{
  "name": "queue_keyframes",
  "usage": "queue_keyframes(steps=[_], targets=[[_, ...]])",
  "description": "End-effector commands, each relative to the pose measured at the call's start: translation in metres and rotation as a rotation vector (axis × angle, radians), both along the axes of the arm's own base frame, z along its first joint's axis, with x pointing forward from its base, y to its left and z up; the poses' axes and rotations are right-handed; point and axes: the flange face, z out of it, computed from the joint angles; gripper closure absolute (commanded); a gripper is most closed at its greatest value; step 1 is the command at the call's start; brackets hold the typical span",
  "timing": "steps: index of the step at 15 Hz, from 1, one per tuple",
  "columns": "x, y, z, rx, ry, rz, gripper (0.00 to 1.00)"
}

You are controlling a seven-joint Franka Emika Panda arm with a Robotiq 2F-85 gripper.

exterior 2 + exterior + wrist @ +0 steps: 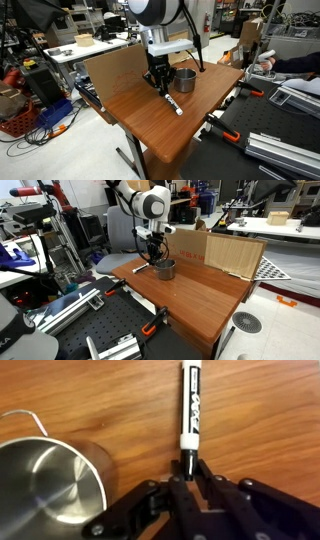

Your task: Remove the marker from the silver cup and place it on the table

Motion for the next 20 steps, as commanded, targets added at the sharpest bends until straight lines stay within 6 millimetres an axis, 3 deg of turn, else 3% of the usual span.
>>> queue_keyframes(steps=[1,2,3,5,11,13,20], targets=[[0.009,0.004,-0.014,-0.029,0.051,-0.012,0.95],[0.01,0.004,-0.016,-0.035,0.058,-0.01,0.95],[0.01,0.005,-0.019,-0.04,0.066,-0.004,0.55],[0.012,0.005,-0.018,-0.047,0.074,-0.002,0.49],[0.019,0.001,-0.016,-0.053,0.066,-0.012,0.04],[0.02,0.003,-0.013,-0.05,0.061,-0.014,0.0],[0.024,0.005,-0.003,-0.044,0.043,-0.009,0.0]])
